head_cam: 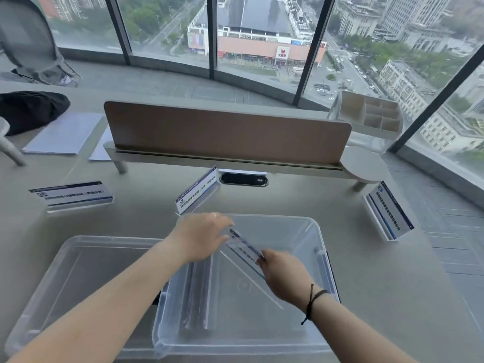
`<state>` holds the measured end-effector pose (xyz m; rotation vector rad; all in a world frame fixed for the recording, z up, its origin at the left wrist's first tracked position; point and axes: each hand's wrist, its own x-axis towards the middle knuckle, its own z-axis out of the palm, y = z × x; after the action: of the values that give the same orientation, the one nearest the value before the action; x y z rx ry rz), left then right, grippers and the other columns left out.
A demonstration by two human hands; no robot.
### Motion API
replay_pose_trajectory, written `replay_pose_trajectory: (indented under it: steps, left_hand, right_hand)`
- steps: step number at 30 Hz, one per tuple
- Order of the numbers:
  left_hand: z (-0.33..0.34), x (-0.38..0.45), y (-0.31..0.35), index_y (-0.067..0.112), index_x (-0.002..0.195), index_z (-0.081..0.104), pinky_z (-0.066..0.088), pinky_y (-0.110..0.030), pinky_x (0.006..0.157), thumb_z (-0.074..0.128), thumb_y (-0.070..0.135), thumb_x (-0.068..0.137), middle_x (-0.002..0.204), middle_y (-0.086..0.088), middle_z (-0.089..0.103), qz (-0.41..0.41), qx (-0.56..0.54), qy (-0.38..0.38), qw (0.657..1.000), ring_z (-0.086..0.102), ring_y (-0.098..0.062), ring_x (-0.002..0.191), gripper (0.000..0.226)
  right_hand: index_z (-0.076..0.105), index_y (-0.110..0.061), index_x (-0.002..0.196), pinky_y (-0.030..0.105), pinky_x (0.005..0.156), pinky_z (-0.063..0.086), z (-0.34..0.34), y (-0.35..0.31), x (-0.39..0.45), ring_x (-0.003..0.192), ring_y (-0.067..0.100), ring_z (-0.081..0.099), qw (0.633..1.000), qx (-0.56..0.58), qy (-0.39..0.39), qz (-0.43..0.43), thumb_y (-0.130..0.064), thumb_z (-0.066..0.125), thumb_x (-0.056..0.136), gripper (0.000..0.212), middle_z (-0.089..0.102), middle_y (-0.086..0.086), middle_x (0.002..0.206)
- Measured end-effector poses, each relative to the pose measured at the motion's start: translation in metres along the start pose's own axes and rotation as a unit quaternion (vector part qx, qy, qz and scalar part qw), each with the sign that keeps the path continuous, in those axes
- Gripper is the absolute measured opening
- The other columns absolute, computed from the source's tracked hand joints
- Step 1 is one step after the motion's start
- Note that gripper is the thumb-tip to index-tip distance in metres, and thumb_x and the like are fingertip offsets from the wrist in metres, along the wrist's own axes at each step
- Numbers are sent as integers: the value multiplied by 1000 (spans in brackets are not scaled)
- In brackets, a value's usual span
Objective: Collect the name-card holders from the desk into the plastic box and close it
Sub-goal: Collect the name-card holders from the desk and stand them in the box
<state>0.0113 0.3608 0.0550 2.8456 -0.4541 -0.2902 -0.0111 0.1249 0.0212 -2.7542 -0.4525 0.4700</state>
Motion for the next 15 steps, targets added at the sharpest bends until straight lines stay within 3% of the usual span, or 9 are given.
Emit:
replay_pose_trajectory:
  steps: [2, 4, 6, 9, 12, 15]
  left_hand:
    - [24, -15, -16, 29, 126, 58, 45, -40, 93, 52, 36, 93, 119, 10, 67, 17, 1, 39, 999, 65, -19, 106, 35]
    - [40, -30, -24, 27, 130, 57, 33, -41, 106, 54, 34, 94, 127, 8, 64, 13, 20, 29, 999, 57, -18, 121, 37]
    - [52, -42, -26, 31, 140, 44, 13, -45, 119, 46, 47, 97, 144, 10, 49, -19, 57, -30, 998, 36, -15, 139, 46]
    - [66, -54, -25, 34, 151, 23, -5, -62, 116, 36, 68, 92, 161, 7, 23, -41, 126, -111, 985, 8, -20, 150, 70]
    - [77, -61, -24, 37, 153, 14, -3, -73, 109, 35, 78, 84, 164, 6, 12, -69, 135, -124, 981, -3, -23, 150, 82]
    - [80, -62, -24, 39, 153, 13, 8, -70, 112, 36, 81, 81, 163, 6, 15, -78, 142, -127, 979, 3, -26, 150, 86]
  right_hand:
    - [42, -17, 79, 37, 58, 37, 27, 7, 0, 73, 36, 54, 998, 21, -22, 53, -29, 35, 98, 23, 60, 11, 80]
    - [38, -17, 75, 37, 58, 38, 45, 11, 3, 70, 34, 52, 993, 46, -36, 103, -26, 35, 97, 24, 57, 10, 77]
    - [35, -17, 71, 36, 60, 39, 58, 12, 6, 70, 32, 50, 985, 79, -46, 149, -22, 36, 96, 25, 54, 9, 78]
    - [34, -16, 68, 33, 61, 36, 71, 6, 8, 73, 31, 48, 974, 115, -79, 181, -14, 37, 94, 27, 49, 7, 75]
    - [32, -16, 65, 32, 55, 33, 81, -2, 7, 65, 27, 43, 968, 146, -96, 180, -9, 39, 92, 29, 43, 1, 65]
    - [31, -19, 63, 28, 46, 28, 84, -11, 8, 54, 18, 37, 959, 189, -96, 186, -12, 39, 93, 32, 41, -1, 62]
